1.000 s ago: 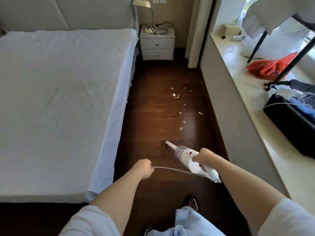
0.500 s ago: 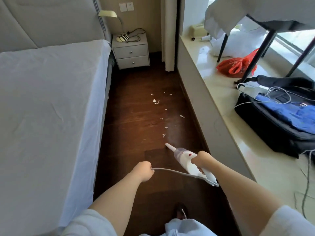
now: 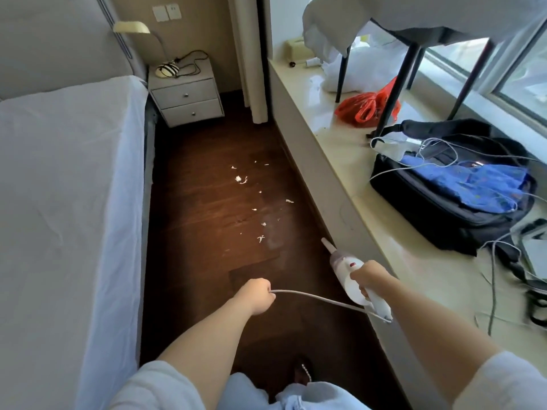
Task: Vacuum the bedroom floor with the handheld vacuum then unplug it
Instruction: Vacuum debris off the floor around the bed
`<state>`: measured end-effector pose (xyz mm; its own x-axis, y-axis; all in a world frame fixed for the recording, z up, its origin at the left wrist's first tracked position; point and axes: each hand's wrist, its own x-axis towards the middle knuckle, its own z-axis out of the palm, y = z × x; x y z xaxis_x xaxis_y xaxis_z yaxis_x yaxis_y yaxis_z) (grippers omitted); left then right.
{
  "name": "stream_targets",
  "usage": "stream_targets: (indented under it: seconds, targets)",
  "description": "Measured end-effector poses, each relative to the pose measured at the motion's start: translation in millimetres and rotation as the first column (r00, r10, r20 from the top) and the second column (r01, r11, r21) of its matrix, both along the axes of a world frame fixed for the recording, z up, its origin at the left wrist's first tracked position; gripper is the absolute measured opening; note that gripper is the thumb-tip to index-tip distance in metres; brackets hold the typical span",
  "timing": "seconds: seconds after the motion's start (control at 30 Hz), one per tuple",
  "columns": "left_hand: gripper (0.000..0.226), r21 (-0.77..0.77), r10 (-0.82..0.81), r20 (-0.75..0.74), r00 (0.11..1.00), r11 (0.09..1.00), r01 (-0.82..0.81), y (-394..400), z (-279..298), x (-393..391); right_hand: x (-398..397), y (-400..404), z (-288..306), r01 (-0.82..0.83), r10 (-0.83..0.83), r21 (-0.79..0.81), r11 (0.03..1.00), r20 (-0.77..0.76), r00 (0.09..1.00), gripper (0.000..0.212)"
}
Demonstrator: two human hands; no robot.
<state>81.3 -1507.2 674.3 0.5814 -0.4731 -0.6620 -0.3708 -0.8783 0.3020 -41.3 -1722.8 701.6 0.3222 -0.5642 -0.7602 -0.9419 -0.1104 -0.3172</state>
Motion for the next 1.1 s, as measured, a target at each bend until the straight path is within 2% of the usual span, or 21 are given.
stream_targets:
  seconds: [0.07,0.2,0.33,0.5,0.67,0.83,1.03,1.1]
  targets:
    - [0.023,0.004,-0.012,0.003,1.000,1.000,0.012,-2,0,4,1,0,7,0.032,-0.030,0.044,0.999,-0.047,0.998,0.015]
    - [0.021,0.021,-0.020,0.014,1.000,1.000,0.020,0,-2,17,5,-2,18,0.035,-0.033,0.061,0.998,-0.029,0.999,0.033]
    - [0.025,0.030,-0.054,0.018,0.998,0.998,0.053,-2,-3,19,15,3,28,-0.053,0.055,0.065,0.996,-0.034,0.998,0.024]
    - [0.026,0.060,-0.046,0.035,0.998,0.997,0.044,8,-3,28,38,34,23,-0.147,0.151,0.061,0.987,-0.054,0.987,0.042]
    - [0.025,0.071,-0.030,0.059,0.998,0.997,0.025,16,-1,38,43,50,16,-0.142,0.149,0.123,0.982,-0.051,0.988,0.039]
    - [0.025,0.042,-0.060,0.039,0.997,0.997,0.059,5,-1,28,31,37,32,-0.121,0.127,0.087,0.989,-0.071,0.989,0.029]
    - [0.024,0.009,-0.075,0.031,0.997,0.997,0.075,-4,-1,14,10,18,39,-0.124,0.124,0.008,0.992,-0.114,0.986,0.037]
    - [0.023,-0.001,-0.075,0.034,0.997,0.997,0.076,-5,-2,10,2,14,35,-0.103,0.101,-0.010,0.995,-0.125,0.987,0.029]
